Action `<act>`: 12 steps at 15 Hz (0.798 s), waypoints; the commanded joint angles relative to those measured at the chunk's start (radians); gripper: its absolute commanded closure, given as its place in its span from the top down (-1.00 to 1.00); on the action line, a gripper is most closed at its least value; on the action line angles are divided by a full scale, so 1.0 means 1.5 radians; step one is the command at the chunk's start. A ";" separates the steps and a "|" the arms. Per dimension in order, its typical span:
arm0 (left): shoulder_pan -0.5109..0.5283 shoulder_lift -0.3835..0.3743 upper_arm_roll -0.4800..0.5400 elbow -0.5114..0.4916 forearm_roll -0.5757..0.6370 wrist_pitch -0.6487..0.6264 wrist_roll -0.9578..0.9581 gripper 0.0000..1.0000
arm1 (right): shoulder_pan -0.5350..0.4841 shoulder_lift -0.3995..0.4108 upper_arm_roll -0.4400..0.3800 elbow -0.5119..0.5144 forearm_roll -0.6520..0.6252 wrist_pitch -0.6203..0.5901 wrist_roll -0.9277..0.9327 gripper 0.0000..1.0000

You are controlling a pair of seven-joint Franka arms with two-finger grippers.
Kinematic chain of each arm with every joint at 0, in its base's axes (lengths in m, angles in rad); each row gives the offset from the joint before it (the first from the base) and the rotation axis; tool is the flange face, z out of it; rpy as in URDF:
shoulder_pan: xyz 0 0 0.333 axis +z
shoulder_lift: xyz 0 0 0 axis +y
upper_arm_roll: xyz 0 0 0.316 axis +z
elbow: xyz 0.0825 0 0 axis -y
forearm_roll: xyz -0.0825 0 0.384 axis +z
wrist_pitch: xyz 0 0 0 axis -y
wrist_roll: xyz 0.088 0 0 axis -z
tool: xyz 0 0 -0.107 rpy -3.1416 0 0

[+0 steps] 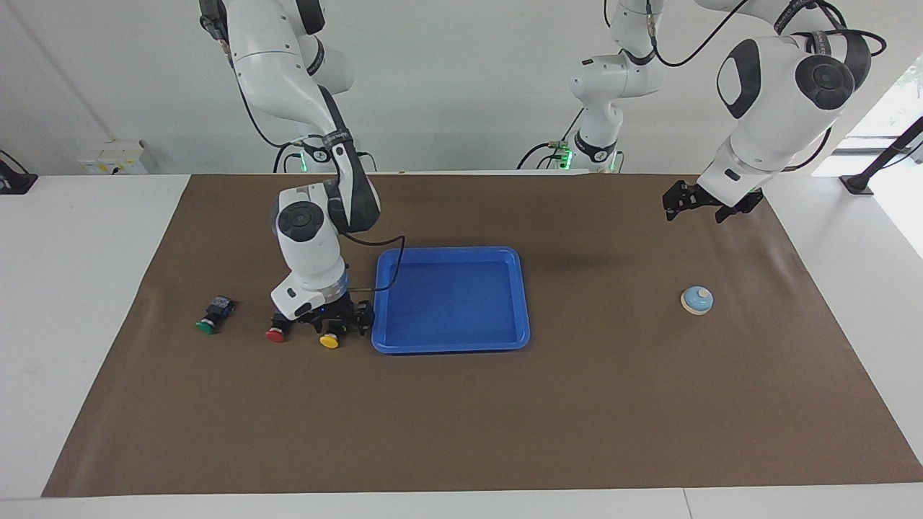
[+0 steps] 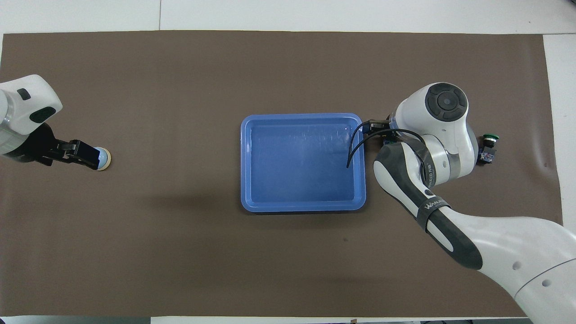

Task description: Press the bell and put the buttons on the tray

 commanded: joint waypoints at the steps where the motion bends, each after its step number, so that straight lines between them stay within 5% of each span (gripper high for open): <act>1: -0.019 0.004 0.014 0.016 0.004 -0.012 -0.014 1.00 | -0.007 -0.008 0.002 -0.030 -0.019 0.019 0.011 0.98; 3: -0.019 0.003 0.014 0.013 0.004 -0.012 -0.013 1.00 | -0.007 -0.009 0.002 -0.037 -0.019 0.020 0.012 0.67; 7: -0.018 0.003 0.015 0.017 0.004 -0.012 -0.014 1.00 | -0.010 -0.012 0.003 -0.039 -0.019 0.006 0.010 -1.00; 12: -0.018 0.003 0.017 0.020 -0.002 -0.007 -0.016 1.00 | -0.011 -0.024 0.004 -0.018 -0.018 -0.039 0.009 -1.00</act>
